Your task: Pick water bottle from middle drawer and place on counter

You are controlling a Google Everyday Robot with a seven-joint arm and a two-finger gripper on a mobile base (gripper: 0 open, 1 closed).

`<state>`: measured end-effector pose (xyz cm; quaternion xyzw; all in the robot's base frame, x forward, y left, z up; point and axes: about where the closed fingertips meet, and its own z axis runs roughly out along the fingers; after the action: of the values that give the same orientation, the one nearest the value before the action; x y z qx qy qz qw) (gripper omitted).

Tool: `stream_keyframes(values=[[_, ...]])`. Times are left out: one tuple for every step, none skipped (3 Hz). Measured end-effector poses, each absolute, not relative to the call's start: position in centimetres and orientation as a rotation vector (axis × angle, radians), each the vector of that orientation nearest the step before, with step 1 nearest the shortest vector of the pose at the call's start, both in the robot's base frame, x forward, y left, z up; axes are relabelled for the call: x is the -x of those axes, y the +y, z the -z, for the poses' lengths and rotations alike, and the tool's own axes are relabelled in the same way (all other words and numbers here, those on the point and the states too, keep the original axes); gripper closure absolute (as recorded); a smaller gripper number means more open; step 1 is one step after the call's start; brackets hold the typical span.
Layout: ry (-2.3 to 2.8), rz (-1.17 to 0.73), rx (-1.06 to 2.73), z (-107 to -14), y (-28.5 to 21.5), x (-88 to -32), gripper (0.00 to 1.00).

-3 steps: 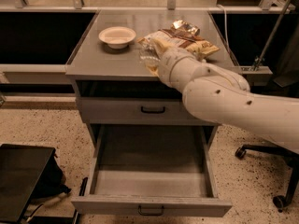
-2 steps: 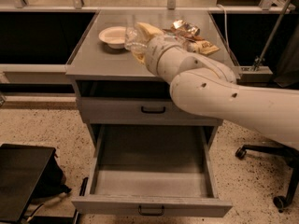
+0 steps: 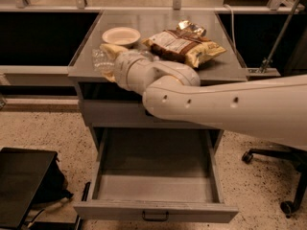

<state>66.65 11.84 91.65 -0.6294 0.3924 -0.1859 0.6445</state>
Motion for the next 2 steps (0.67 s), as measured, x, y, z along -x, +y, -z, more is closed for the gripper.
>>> stream_keyframes(values=[[0.859, 0.323, 1.466, -88.2, 16.1, -68.5, 1.00], [0.865, 0.267, 1.502, -85.6, 17.4, -69.1, 1.00]])
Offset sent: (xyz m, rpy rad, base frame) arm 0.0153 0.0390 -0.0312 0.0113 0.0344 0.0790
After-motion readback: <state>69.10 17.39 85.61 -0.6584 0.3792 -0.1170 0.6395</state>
